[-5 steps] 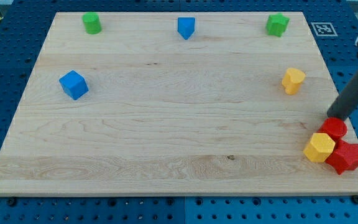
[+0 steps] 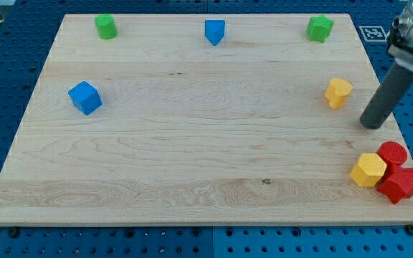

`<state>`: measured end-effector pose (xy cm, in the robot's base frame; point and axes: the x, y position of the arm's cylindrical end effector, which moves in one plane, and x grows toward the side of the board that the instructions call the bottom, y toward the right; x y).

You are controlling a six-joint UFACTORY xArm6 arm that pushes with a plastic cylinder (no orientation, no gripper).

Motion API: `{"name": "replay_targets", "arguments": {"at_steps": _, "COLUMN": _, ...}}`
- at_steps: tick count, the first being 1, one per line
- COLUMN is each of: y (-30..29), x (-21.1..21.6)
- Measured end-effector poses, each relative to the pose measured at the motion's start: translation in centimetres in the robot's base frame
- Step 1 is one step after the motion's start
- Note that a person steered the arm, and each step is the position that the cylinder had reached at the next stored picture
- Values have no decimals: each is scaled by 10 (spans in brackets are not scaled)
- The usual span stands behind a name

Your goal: Push yellow heart to yellow hexagon

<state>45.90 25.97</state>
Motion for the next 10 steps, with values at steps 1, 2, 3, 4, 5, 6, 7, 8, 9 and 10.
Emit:
{"name": "replay_targets", "arguments": {"at_steps": 1, "y": 14, "x": -51}}
{"name": "replay_targets", "arguments": {"at_steps": 2, "y": -2, "x": -81}}
{"name": "replay_targets", "arguments": {"at_steps": 3, "y": -45, "x": -65}}
{"name": "replay_targets", "arguments": {"at_steps": 4, "y": -56, "x": -19}}
{"name": "replay_targets", "arguments": {"at_steps": 5, "y": -60, "x": -20}}
{"name": "replay_targets", "arguments": {"at_steps": 6, "y": -78, "x": -37}}
{"name": "replay_targets", "arguments": {"at_steps": 7, "y": -91, "x": -17}}
{"name": "replay_targets", "arguments": {"at_steps": 8, "y": -82, "x": 4}}
{"name": "replay_targets", "arguments": {"at_steps": 9, "y": -88, "x": 6}}
{"name": "replay_targets", "arguments": {"at_steps": 10, "y": -88, "x": -10}}
